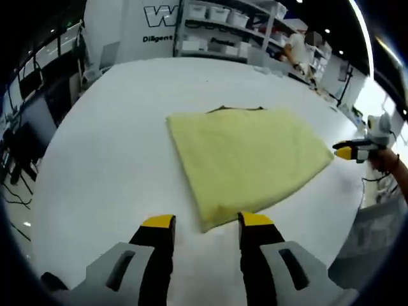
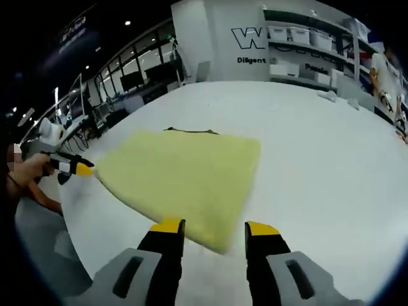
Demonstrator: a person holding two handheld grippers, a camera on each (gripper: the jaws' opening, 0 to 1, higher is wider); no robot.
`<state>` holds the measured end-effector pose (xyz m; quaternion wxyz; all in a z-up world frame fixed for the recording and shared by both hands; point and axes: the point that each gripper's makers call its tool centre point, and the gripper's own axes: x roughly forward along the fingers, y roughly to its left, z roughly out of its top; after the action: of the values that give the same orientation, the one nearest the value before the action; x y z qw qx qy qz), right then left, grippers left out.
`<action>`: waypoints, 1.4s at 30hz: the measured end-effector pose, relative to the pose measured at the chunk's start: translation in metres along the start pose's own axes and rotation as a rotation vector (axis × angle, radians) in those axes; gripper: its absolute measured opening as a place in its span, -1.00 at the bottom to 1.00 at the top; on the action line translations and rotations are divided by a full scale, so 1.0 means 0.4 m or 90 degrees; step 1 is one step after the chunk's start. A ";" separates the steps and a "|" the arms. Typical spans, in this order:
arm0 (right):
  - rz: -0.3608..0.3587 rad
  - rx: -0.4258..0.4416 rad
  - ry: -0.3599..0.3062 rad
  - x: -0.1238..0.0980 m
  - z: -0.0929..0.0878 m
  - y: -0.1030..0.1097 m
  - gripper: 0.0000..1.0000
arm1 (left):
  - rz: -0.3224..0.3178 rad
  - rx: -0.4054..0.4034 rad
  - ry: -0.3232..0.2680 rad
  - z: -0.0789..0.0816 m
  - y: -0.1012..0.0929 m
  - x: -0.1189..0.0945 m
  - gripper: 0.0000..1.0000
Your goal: Fold the garment on the visible template until the final outline fits inside the template.
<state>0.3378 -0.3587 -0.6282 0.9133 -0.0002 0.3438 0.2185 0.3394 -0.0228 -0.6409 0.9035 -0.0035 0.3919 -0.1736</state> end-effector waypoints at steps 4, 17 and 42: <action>0.009 -0.047 -0.019 -0.027 0.029 0.035 0.44 | 0.018 0.045 -0.039 0.038 -0.007 -0.044 0.40; 0.057 -0.028 -0.061 -0.136 0.063 0.149 0.98 | 0.000 0.045 -0.075 0.027 -0.060 -0.139 0.99; 0.028 -0.008 -0.075 -0.215 0.023 0.157 0.99 | 0.006 0.023 -0.107 0.006 -0.080 -0.219 0.99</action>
<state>0.2611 -0.3350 -0.5578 0.9269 0.0144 0.2878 0.2406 0.2757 -0.0254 -0.5730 0.9338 0.0000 0.3117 -0.1758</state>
